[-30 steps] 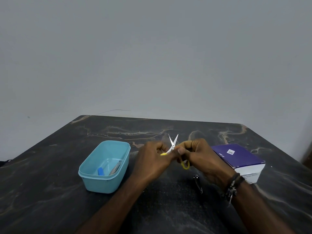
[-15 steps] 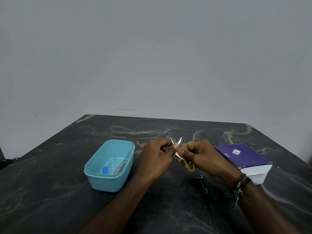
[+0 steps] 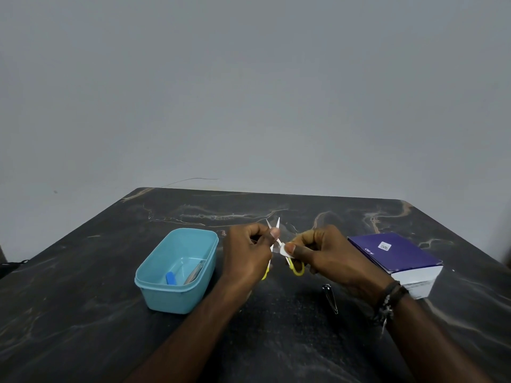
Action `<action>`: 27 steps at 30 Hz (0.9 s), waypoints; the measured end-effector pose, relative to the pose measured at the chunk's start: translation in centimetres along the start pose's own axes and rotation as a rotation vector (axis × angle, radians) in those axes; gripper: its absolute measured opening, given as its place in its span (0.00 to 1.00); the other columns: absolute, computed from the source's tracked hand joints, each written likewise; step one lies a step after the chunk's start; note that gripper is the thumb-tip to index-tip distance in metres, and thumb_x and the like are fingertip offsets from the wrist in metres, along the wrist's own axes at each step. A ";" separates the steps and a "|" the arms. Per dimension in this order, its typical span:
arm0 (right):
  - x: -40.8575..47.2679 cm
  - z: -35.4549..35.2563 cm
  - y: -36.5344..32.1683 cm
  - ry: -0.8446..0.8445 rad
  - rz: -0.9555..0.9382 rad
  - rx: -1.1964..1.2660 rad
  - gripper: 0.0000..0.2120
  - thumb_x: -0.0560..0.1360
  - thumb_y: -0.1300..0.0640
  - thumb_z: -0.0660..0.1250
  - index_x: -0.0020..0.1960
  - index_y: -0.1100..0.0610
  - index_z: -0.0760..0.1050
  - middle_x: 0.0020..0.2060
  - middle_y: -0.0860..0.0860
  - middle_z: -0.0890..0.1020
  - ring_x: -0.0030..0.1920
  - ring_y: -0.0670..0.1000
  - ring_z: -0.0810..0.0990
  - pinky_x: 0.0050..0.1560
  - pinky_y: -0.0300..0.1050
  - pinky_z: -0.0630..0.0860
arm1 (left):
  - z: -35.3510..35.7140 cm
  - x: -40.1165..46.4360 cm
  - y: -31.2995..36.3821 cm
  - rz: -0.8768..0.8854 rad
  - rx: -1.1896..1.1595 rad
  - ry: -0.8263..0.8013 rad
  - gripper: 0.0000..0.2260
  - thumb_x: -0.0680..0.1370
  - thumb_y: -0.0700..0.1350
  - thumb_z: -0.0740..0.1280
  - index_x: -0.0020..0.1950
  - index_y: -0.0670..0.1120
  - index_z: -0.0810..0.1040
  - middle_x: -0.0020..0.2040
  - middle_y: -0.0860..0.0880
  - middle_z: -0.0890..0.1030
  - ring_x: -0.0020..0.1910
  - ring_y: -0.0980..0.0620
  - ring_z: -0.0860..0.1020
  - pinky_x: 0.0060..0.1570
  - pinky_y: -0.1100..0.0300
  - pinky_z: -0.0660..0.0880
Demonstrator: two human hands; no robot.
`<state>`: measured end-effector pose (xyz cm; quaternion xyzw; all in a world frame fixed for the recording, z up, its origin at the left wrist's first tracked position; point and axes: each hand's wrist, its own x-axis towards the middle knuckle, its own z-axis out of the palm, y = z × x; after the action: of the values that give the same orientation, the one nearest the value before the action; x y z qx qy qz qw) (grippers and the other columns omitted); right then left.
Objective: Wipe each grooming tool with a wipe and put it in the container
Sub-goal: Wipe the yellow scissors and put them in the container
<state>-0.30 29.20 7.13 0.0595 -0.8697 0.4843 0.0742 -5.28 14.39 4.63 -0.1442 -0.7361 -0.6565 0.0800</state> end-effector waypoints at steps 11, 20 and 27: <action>-0.1 0.0 -0.1 -0.007 0.081 -0.002 0.08 0.76 0.59 0.68 0.43 0.61 0.84 0.29 0.46 0.83 0.31 0.41 0.80 0.30 0.28 0.71 | -0.6 0.3 0.3 -0.032 -0.047 0.129 0.08 0.76 0.45 0.71 0.40 0.42 0.83 0.32 0.44 0.83 0.29 0.49 0.80 0.36 0.48 0.81; -0.2 0.5 -0.2 0.026 0.070 0.004 0.08 0.77 0.58 0.68 0.41 0.57 0.83 0.33 0.50 0.85 0.34 0.44 0.82 0.32 0.33 0.73 | -0.5 0.1 0.3 -0.031 -0.058 0.186 0.08 0.76 0.46 0.71 0.37 0.44 0.82 0.32 0.43 0.84 0.31 0.44 0.82 0.33 0.52 0.79; 0.0 0.8 -0.1 0.197 0.118 0.186 0.09 0.79 0.60 0.64 0.44 0.63 0.80 0.33 0.56 0.84 0.32 0.50 0.83 0.31 0.40 0.75 | -0.7 0.0 0.8 -0.136 -0.295 0.120 0.04 0.75 0.40 0.72 0.40 0.41 0.80 0.35 0.40 0.84 0.32 0.46 0.82 0.32 0.54 0.80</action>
<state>-0.30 28.45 6.78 -0.0327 -0.8117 0.5696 0.1250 -5.09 13.83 5.53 -0.0646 -0.6336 -0.7688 0.0573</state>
